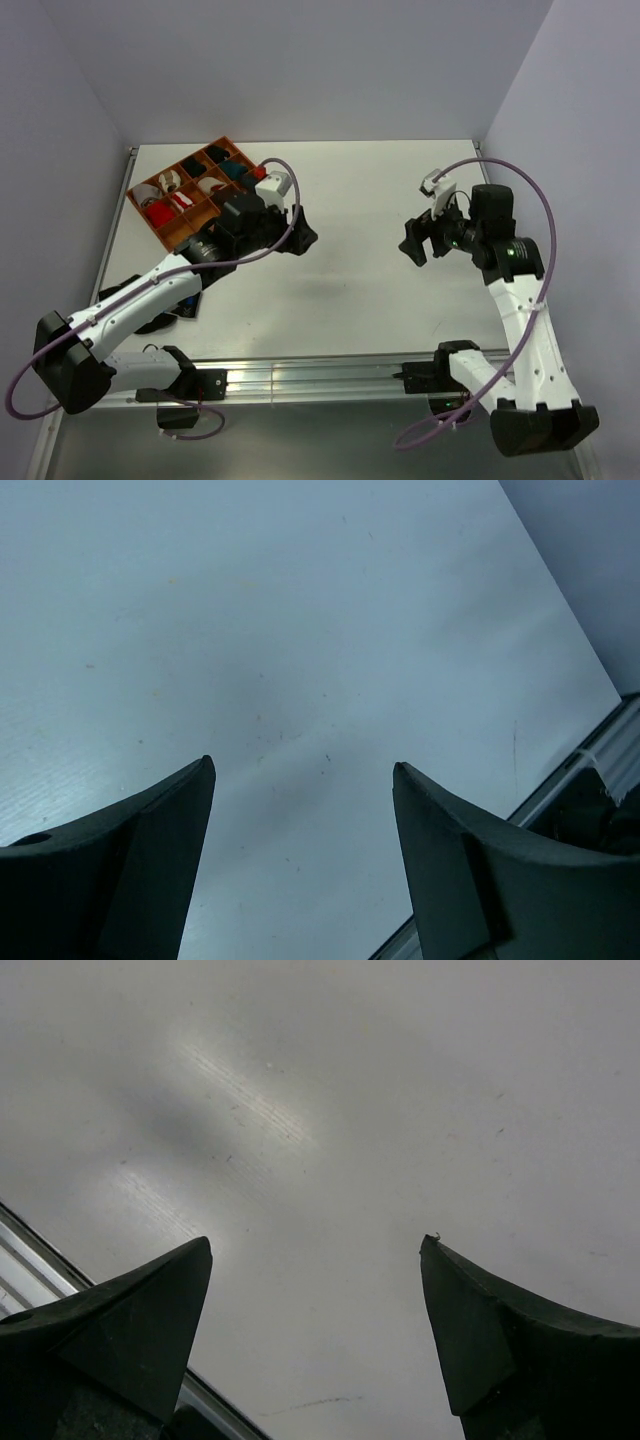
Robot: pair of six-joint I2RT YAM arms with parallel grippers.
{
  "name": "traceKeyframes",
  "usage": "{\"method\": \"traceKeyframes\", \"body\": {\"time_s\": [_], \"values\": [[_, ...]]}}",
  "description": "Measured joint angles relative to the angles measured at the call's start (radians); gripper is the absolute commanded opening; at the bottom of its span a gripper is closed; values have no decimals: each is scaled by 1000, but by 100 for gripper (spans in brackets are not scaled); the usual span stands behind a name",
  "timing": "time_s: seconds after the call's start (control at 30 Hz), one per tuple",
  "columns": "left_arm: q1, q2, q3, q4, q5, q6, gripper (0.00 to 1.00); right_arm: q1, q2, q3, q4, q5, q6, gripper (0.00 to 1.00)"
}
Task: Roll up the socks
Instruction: Reset both arms
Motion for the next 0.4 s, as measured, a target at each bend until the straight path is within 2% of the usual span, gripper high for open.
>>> {"method": "traceKeyframes", "body": {"time_s": [0.17,0.23,0.4], "values": [[-44,-4,-8,-2,39,25,77,0,-121,-47,37,29,45,95],[-64,-4,-5,-3,47,32,77,0,-137,-59,41,33,59,100],[-92,-5,-5,-6,53,43,77,0,-132,-73,52,36,90,100]]}}
